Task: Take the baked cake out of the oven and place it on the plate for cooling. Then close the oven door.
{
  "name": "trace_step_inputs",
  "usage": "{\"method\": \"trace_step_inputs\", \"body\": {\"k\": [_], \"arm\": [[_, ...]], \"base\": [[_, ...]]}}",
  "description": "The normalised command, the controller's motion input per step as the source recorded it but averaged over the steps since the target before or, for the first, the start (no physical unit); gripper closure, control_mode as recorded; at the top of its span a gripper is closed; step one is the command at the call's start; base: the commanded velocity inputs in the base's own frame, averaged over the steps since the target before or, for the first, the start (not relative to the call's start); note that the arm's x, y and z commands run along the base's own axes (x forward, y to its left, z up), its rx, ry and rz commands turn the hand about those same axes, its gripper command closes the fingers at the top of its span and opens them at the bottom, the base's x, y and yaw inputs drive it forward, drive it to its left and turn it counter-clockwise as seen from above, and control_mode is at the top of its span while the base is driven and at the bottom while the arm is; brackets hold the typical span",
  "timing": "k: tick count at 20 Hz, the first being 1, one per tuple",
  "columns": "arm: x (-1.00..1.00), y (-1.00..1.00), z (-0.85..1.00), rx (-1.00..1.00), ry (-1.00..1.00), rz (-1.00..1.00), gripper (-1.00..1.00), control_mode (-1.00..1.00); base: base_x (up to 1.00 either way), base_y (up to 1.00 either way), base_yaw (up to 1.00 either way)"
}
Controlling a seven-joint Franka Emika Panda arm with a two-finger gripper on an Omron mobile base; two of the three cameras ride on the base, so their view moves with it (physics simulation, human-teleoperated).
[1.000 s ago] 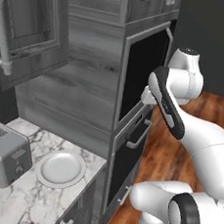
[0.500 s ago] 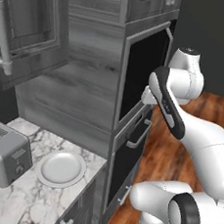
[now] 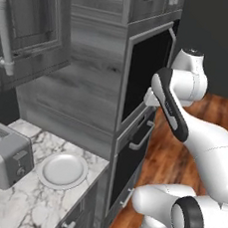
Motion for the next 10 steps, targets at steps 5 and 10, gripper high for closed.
{"method": "trace_step_inputs", "body": {"k": [5,10], "arm": [[0.00,0.00,0.00,0.00,0.00,0.00,-1.00,1.00],[0.00,0.00,0.00,0.00,0.00,0.00,-1.00,1.00]], "base": [[-0.38,0.00,0.00],[-0.32,0.00,0.00]]}}
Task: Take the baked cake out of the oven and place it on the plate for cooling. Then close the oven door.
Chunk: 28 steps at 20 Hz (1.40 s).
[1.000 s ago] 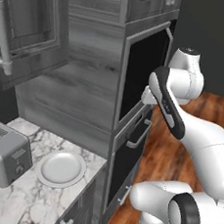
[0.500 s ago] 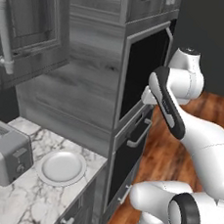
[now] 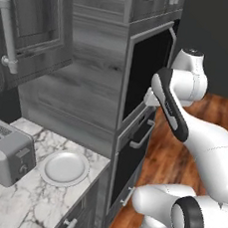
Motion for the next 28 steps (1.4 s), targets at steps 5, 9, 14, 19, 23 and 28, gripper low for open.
{"method": "trace_step_inputs", "body": {"k": [5,9,14,19,23,28], "arm": [[0.00,0.00,0.00,0.00,0.00,0.00,-1.00,1.00],[-0.25,-0.04,-0.18,0.04,0.04,-0.01,-1.00,-1.00],[-0.08,-0.78,-0.63,0.34,0.06,-0.12,-1.00,-1.00],[0.34,-0.41,-1.00,0.41,0.02,-0.20,-1.00,-1.00],[0.55,-0.03,-1.00,0.37,0.00,-0.04,-1.00,-1.00],[0.58,-0.01,-0.96,0.37,0.00,0.00,-1.00,-1.00]], "base": [[-0.24,0.00,0.00],[-0.04,-0.02,0.00],[0.00,0.00,0.00],[0.00,0.00,0.00],[0.00,0.00,0.00],[0.00,0.00,0.00]]}}
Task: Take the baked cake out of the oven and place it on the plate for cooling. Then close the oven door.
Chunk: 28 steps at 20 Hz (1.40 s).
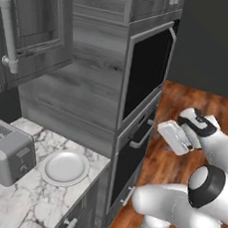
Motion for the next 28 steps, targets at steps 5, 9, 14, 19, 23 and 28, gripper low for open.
{"method": "trace_step_inputs", "body": {"k": [5,9,14,19,23,28], "arm": [[0.62,-0.01,-0.54,0.24,0.00,0.00,-1.00,-1.00],[0.63,-0.01,-0.19,0.15,0.00,0.00,-1.00,-1.00],[0.53,0.00,-0.52,0.08,0.00,0.00,-1.00,-1.00],[0.71,-0.17,-0.29,0.13,0.00,0.00,-1.00,-1.00],[0.66,-0.22,-0.31,0.13,0.00,0.00,-1.00,-1.00],[0.59,-0.12,-0.41,0.08,0.00,0.00,-1.00,-1.00]], "base": [[0.00,0.00,0.00],[0.00,0.00,0.00],[0.00,0.00,0.00],[0.00,0.00,0.00],[0.00,0.00,0.00],[0.00,0.00,0.00]]}}
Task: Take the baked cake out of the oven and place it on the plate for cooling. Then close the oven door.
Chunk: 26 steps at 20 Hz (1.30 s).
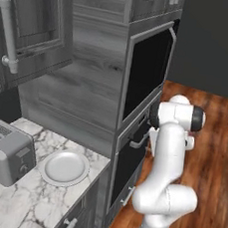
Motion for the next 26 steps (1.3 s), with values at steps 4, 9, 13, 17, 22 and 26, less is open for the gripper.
{"method": "trace_step_inputs", "body": {"k": [4,9,13,17,22,26], "arm": [[0.67,0.00,-0.37,0.02,0.00,0.00,-1.00,-1.00],[0.53,0.01,-0.36,0.02,0.00,0.00,-1.00,-1.00],[0.46,0.04,-0.19,0.03,0.00,0.00,-1.00,-1.00],[0.34,0.20,-0.17,0.01,0.00,0.00,1.00,-1.00],[0.07,0.10,-0.12,-0.03,0.07,0.00,1.00,-1.00],[-0.06,-0.44,-0.12,-0.01,0.03,-0.02,1.00,-1.00]], "base": [[0.00,0.00,0.00],[0.00,0.00,0.00],[0.00,0.00,0.00],[0.00,0.00,0.00],[0.00,0.00,0.00],[0.00,0.00,0.00]]}}
